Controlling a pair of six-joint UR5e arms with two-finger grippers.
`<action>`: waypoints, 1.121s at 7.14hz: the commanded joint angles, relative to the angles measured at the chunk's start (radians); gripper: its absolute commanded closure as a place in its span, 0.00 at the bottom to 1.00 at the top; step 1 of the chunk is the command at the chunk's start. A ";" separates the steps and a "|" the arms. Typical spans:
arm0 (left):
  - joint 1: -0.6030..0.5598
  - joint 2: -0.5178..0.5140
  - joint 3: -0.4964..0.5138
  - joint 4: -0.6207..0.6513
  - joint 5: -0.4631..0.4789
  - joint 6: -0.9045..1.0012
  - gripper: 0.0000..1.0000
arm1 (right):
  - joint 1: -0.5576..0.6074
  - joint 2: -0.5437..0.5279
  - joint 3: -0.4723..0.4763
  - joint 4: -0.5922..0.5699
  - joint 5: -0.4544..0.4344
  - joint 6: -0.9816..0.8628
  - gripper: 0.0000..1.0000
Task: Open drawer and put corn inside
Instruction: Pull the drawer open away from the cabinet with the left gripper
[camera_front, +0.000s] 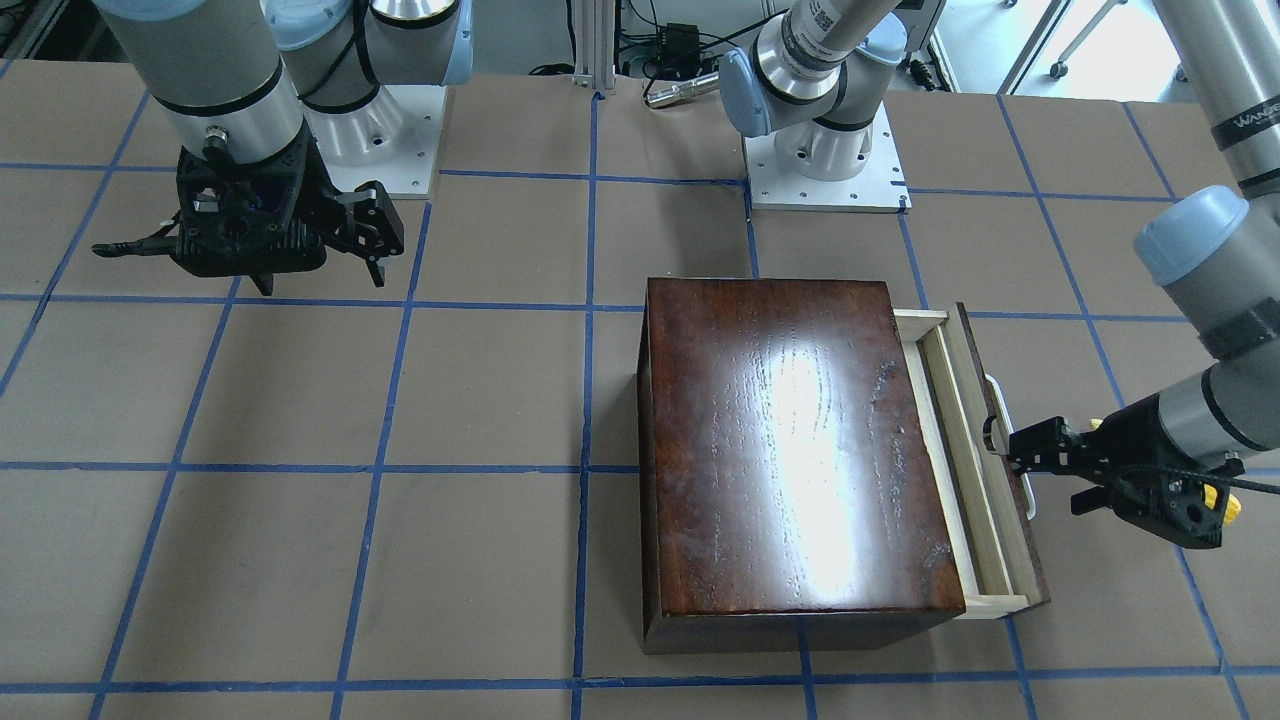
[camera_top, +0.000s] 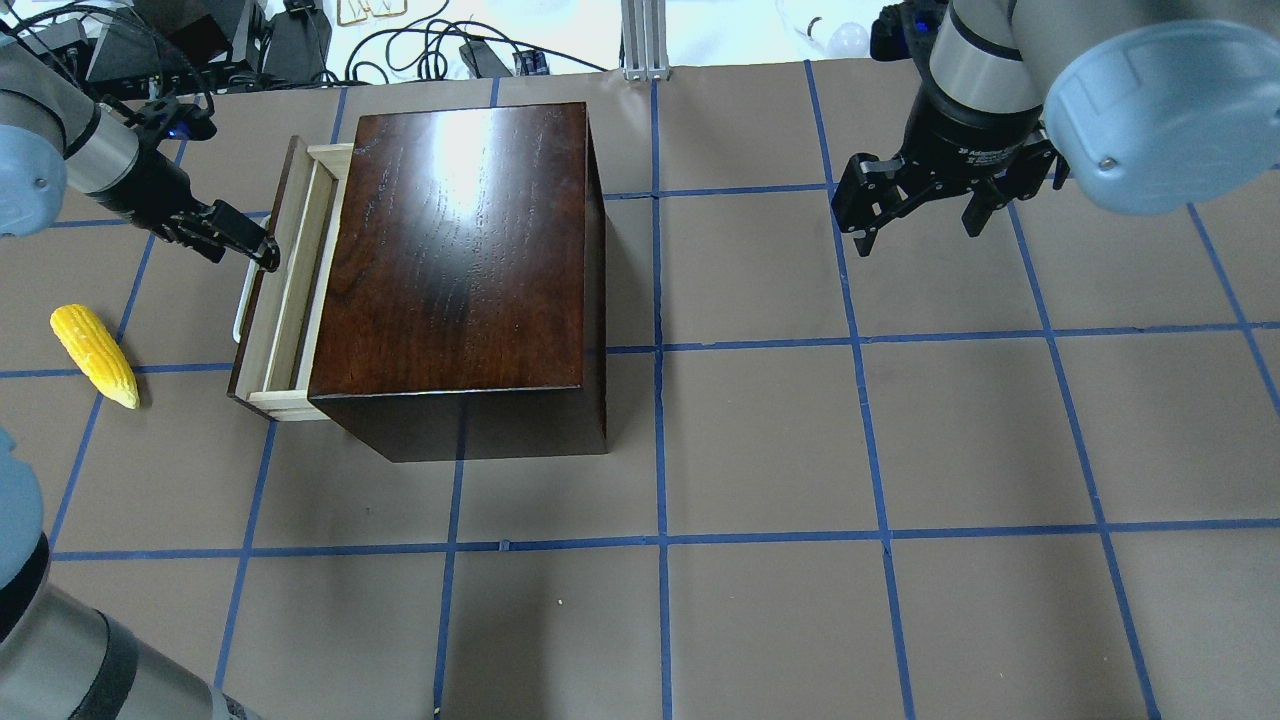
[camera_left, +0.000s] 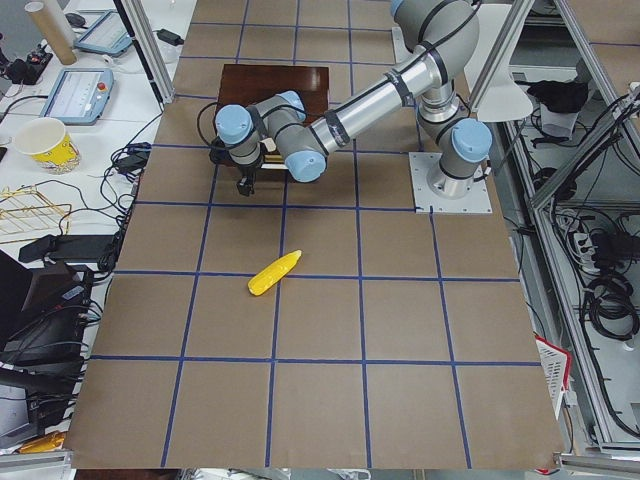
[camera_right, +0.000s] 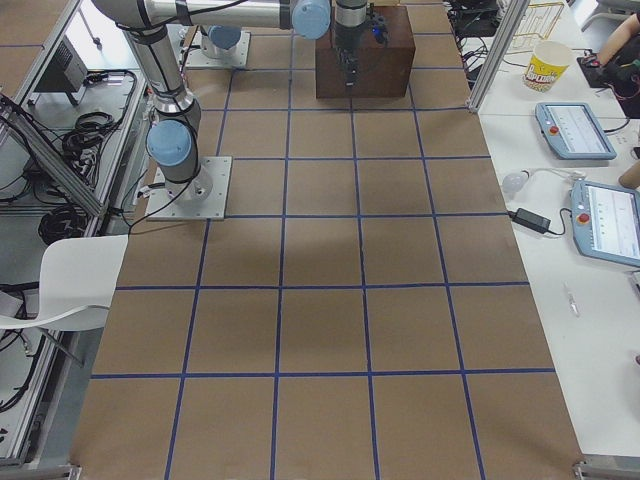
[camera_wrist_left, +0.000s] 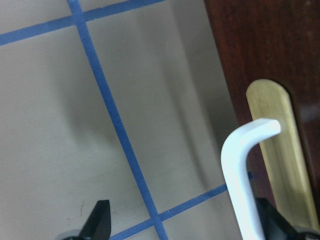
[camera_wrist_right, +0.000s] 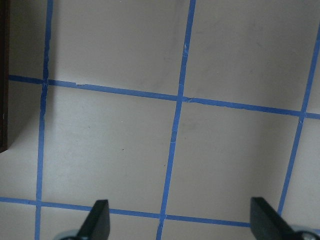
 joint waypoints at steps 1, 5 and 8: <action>0.001 -0.003 0.002 0.000 0.008 0.002 0.00 | 0.001 0.000 0.000 0.000 0.000 0.000 0.00; 0.002 -0.008 0.018 0.000 0.021 0.005 0.00 | 0.002 0.000 0.000 0.000 0.000 0.000 0.00; 0.039 -0.016 0.024 -0.003 0.044 0.045 0.00 | 0.002 0.000 0.000 0.000 0.000 0.000 0.00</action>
